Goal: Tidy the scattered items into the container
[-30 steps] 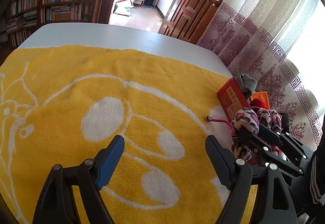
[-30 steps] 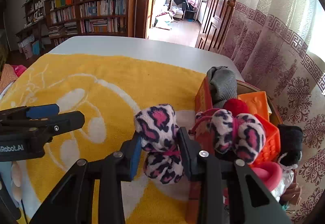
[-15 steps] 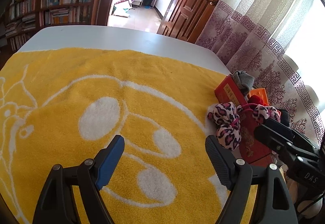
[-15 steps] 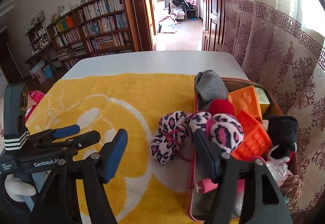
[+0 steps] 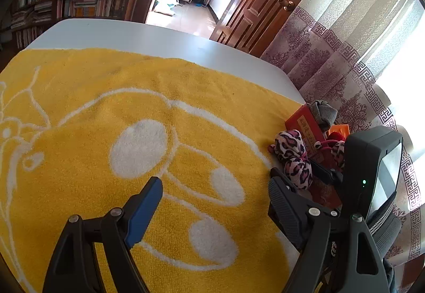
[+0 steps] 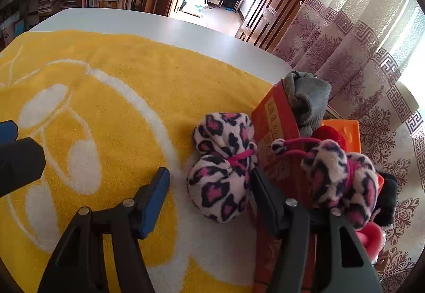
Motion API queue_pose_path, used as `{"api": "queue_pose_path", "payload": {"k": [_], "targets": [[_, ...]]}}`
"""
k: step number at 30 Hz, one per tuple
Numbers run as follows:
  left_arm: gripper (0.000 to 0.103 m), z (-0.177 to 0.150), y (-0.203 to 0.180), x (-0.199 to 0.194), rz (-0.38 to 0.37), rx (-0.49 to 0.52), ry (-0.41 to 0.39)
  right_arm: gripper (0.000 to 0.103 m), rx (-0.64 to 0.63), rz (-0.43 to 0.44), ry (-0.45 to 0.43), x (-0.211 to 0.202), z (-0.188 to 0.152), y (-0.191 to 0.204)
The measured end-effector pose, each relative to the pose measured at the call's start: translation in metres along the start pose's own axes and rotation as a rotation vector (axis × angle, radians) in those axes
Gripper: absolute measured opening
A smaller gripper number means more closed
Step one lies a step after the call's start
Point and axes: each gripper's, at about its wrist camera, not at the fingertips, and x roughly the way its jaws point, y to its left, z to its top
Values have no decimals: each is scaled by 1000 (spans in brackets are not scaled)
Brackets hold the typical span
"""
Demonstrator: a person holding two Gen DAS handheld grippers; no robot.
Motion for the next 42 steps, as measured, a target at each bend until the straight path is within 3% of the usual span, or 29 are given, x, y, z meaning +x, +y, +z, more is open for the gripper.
{"api": "queue_pose_path", "payload": {"k": [1,3,7,9,12,16,20,21,24,26,32,38,40,42], "targets": [[84,0,1,0,-2,-8,1,39,3,-34,-1,1,2,-3],[84,1,3,-1,-3,-19,-1,30,18,-39,-25,0,1,-13],[84,0,3,-1,-5,-20,-7,27,67,-35,-137,-29,-4,-28],[84,0,1,-1,-1,-12,-6,25,96,29,-188,-52,-5,-36],[84,-2,-1,0,-2,-1,-2,0,106,108,-262,-85,-3,-42],[84,-1,-2,-2,0,2,-7,0,103,131,-375,-129,7,-45],[84,-1,0,-7,0,-5,-21,2,160,227,-307,-121,12,-61],[84,-1,-1,-7,-1,-3,-20,10,176,236,-271,-111,11,-64],[84,-1,-3,-7,-2,8,-16,65,205,318,-123,-75,2,-64],[84,-1,-5,-7,-1,16,-19,66,183,335,-82,-60,-9,-54],[84,1,2,-8,0,-7,-22,65,54,242,16,-20,-5,-28],[84,2,4,-6,4,-14,-16,65,-141,140,21,-1,3,3],[84,2,3,-6,4,-12,-17,41,-134,141,28,2,6,3],[84,1,3,-6,2,-12,-17,37,-81,154,19,0,6,-4]]}}
